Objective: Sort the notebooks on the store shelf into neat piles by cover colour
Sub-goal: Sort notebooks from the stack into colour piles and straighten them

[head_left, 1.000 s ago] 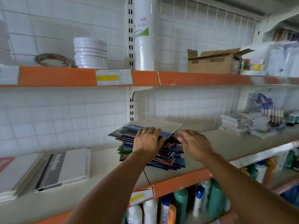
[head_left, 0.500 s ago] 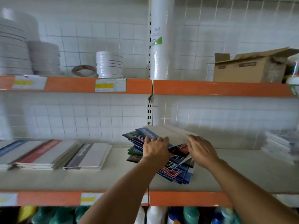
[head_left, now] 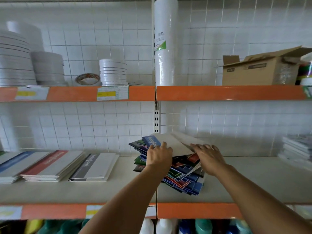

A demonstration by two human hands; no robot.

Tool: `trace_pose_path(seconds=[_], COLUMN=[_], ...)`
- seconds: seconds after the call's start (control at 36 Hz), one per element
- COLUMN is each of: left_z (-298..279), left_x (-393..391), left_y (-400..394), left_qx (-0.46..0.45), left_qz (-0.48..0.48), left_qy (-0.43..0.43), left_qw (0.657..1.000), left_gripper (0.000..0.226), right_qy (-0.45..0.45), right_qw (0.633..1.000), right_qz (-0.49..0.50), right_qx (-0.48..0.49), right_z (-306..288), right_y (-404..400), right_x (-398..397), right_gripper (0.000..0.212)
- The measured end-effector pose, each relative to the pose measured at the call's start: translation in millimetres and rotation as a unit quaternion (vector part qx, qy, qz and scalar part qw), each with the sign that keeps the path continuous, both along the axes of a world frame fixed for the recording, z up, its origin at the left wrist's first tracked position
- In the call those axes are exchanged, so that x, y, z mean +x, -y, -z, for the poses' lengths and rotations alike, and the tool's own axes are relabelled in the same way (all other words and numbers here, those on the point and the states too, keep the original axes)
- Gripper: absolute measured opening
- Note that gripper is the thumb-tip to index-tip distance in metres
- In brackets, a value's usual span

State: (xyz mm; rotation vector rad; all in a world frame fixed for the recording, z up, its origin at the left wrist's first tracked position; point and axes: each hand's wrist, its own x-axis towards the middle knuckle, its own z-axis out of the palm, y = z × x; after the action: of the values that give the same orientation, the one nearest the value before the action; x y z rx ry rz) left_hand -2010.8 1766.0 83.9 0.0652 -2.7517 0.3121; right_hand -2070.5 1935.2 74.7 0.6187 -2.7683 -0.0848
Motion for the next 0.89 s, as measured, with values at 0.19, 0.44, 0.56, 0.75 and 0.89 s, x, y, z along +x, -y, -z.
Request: trace_pose_path(seconds=[0.19,0.44,0.56,0.75,0.89], left_z=[1,4,9,9,10], left_x=[6,21,28,39,61], left_y=[0,1,4,13,24], left_qx=[0.044,0.046,0.035,0.053,0.064], left_qz=[0.042,0.032,0.032,0.026,0.021], left_qy=[-0.030,-0.012,-0.015,-0.024,-0.029], left_qw=[0.998,0.998,0.999,0.998,0.997], left_gripper=[0.024,0.039,0.046,0.050,0.048], right_qy=[-0.090,-0.084,-0.069,-0.037,-0.033], right_qw=[0.995,0.993,0.993,0.993,0.993], right_qz=[-0.033,-0.077,-0.093,-0.108,-0.112], right_qx=[0.030,-0.015,-0.037,0.002,-0.020], right_z=[-2,1,1,-1,-4], right_y=[-1,-9,-12,-18,-14], right_x=[9,27,38,52,66], right_gripper=[0.072,0.061,0.054,0.079,0.083])
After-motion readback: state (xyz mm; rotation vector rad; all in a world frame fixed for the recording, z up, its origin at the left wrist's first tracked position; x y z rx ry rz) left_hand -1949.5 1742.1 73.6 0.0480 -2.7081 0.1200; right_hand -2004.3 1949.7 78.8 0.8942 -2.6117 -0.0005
